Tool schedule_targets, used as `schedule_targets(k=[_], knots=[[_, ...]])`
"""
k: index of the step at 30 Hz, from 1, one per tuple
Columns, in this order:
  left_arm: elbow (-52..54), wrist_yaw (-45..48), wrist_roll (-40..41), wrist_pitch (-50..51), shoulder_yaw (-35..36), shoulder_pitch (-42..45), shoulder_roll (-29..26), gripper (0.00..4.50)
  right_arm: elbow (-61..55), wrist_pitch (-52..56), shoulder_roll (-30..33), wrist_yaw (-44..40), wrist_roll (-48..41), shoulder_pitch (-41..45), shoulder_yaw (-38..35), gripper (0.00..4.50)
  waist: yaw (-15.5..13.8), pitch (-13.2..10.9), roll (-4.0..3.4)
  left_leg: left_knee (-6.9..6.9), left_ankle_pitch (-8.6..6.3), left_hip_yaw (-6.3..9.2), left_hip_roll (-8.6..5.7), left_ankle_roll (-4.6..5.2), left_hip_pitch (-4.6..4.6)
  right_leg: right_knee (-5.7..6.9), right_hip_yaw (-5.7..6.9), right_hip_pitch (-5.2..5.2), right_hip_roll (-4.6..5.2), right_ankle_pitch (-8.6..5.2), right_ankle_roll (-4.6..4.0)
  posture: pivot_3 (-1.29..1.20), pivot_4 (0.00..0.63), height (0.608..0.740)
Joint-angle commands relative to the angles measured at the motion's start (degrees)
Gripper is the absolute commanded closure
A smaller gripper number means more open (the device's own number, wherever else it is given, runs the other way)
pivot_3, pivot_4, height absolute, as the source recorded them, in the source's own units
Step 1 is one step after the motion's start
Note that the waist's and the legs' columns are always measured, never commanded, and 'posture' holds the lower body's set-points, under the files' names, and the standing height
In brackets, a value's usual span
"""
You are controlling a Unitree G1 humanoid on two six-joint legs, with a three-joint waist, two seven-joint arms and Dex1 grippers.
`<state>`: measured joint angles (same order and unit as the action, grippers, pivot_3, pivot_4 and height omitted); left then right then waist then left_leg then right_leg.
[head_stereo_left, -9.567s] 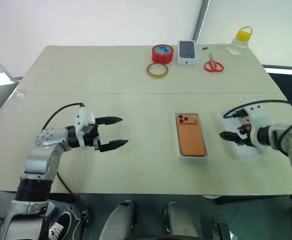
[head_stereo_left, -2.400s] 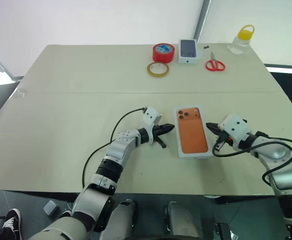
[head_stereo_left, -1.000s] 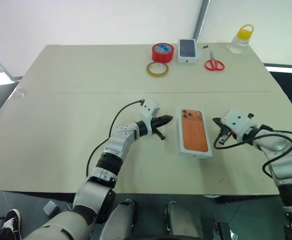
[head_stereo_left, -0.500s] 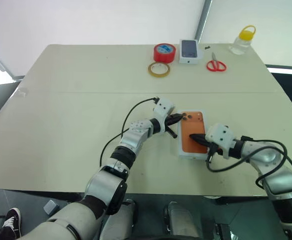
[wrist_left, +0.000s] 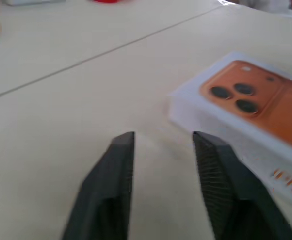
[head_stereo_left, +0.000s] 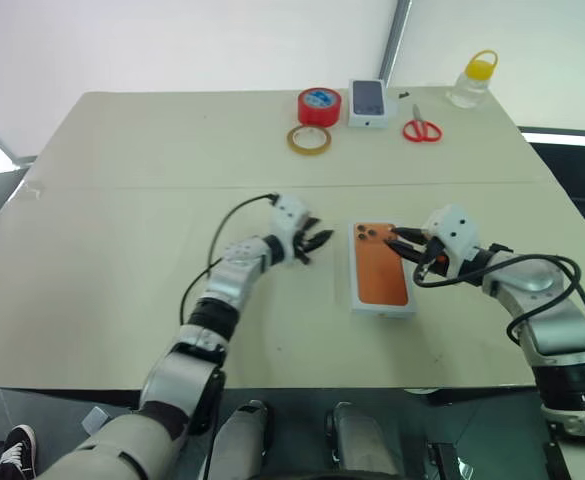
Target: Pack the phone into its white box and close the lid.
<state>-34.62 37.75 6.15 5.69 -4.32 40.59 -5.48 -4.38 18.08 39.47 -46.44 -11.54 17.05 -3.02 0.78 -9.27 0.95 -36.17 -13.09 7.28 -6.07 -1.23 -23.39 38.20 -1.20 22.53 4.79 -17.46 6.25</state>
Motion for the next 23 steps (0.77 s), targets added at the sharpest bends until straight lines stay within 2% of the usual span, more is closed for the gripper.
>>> schedule_targets(k=[1,2,3,4,8,12,14,23], knots=[[14.75,3.37,4.52,4.29,3.63,-4.84,-5.78,0.61,2.39,-2.82,0.56,-0.30,-0.03,2.34,-1.30,1.57,0.16,0.00,-0.02,-0.01,0.00,-0.01,0.00,0.01,-0.01,0.01,-0.01,0.02,0.00,0.01,-0.02,0.00,0.150,0.740],[17.58,3.40,4.77,5.66,4.24,-6.65,-7.82,0.19,3.41,-3.69,0.75,-0.52,0.32,2.81,-1.15,1.09,0.21,0.01,-0.03,-0.01,0.00,-0.01,0.00,0.00,0.00,0.03,-0.03,0.02,0.01,0.01,-0.02,0.00,0.150,0.740],[19.94,3.00,4.90,6.94,4.72,-8.29,-9.44,0.00,4.38,-4.82,0.95,-0.72,0.68,3.16,-1.04,0.56,0.19,0.02,-0.04,0.00,0.00,-0.02,0.01,0.00,0.00,0.03,-0.03,0.02,0.01,0.02,-0.03,0.00,0.150,0.740],[23.07,3.43,5.90,8.96,5.85,-10.79,-11.68,0.00,5.59,-5.52,0.98,-0.96,0.69,3.81,-1.07,0.04,0.06,0.03,-0.07,-0.01,0.00,-0.01,0.02,0.01,0.01,0.04,-0.03,0.03,0.01,0.02,-0.04,0.00,0.150,0.740],[31.46,5.07,9.23,10.47,10.46,-20.03,-17.97,0.00,10.21,-6.72,0.20,-2.93,-3.16,5.94,-3.98,0.04,0.01,0.03,-0.10,0.02,0.00,-0.03,0.01,0.01,0.00,0.00,-0.05,0.03,0.05,0.02,-0.04,0.00,0.150,0.740],[38.80,7.47,11.52,9.40,14.60,-30.68,-23.57,0.00,11.80,-13.32,1.82,-8.24,-4.06,4.00,-4.66,0.04,-0.06,0.00,-0.15,0.05,-0.14,-0.03,0.01,0.24,0.01,-0.03,-0.05,0.02,0.08,0.01,-0.05,0.00,0.150,0.740],[41.78,8.16,13.36,9.93,17.83,-35.10,-25.83,0.00,12.61,-13.18,2.67,-10.31,-4.85,3.48,-4.80,0.04,-0.19,-0.01,-0.17,0.06,-0.18,-0.02,0.02,0.29,0.01,-0.05,-0.03,0.00,0.09,0.01,-0.05,0.00,0.150,0.740],[44.57,6.84,15.49,9.59,27.11,-45.52,-30.80,0.00,23.56,-19.30,5.48,-13.93,-3.21,5.21,-5.10,0.04,-0.06,-0.04,-0.26,0.09,-0.21,-0.05,0.01,0.34,0.03,-0.06,-0.02,-0.01,0.16,0.01,-0.08,0.00,0.150,0.740]])
